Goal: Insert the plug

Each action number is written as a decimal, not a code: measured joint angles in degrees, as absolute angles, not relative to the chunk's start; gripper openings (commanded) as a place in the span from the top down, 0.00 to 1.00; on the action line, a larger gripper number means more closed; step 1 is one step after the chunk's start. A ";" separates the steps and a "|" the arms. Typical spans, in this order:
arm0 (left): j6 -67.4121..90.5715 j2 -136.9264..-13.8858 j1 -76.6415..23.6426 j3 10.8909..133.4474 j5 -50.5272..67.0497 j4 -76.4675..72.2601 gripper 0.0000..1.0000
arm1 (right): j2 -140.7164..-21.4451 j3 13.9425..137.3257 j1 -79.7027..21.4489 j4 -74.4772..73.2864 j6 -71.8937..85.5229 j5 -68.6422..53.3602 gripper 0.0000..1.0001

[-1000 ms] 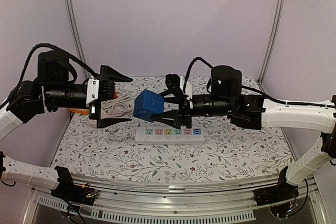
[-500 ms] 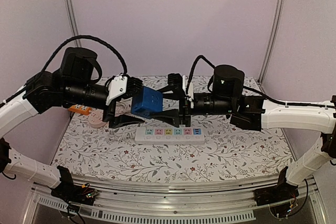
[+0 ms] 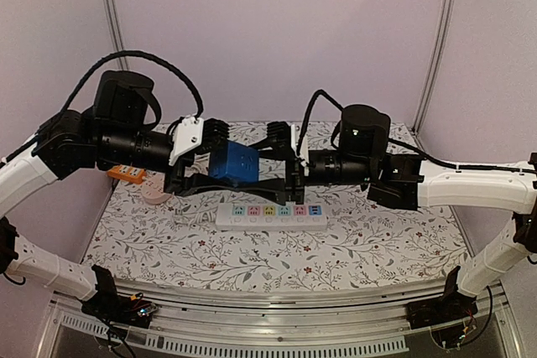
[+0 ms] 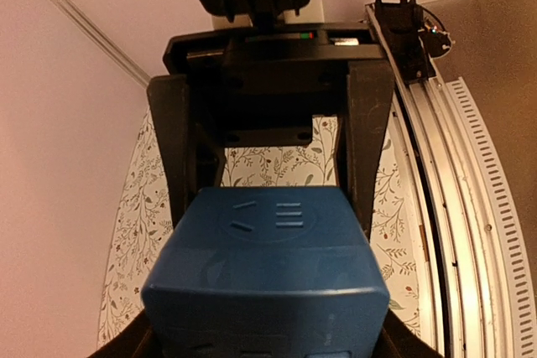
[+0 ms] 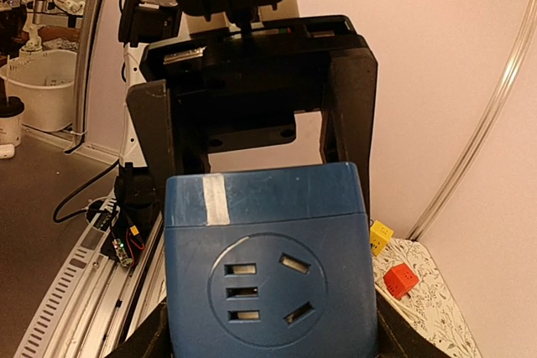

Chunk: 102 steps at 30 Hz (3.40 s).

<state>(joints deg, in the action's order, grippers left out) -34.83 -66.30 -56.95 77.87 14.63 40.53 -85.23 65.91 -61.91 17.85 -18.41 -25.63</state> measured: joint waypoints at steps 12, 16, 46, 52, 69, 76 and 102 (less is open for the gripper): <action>-35.07 -69.34 -55.51 78.41 8.67 45.87 1.00 | -85.14 66.06 -61.30 13.39 -11.51 -16.38 0.01; -35.99 -77.69 -50.85 79.75 5.13 52.66 1.00 | -84.82 66.06 -56.93 7.07 -2.28 -9.19 0.01; -58.19 -120.51 -39.57 107.18 5.61 69.82 1.00 | -98.37 63.48 -40.18 -12.62 24.14 1.23 0.04; -57.78 -120.57 -39.57 105.54 5.67 69.76 1.00 | -98.39 63.64 -40.16 -12.71 23.86 1.32 0.04; -52.31 -120.46 -39.75 104.18 3.99 68.66 1.00 | -98.52 64.88 -40.16 -12.88 22.39 1.52 0.04; -52.23 -120.46 -40.38 104.09 3.31 68.25 1.00 | -98.50 64.88 -40.16 -12.88 21.34 2.04 0.04; -44.91 -118.10 -41.63 94.15 1.87 61.45 1.00 | -95.85 64.45 -40.16 -12.91 20.32 2.76 0.04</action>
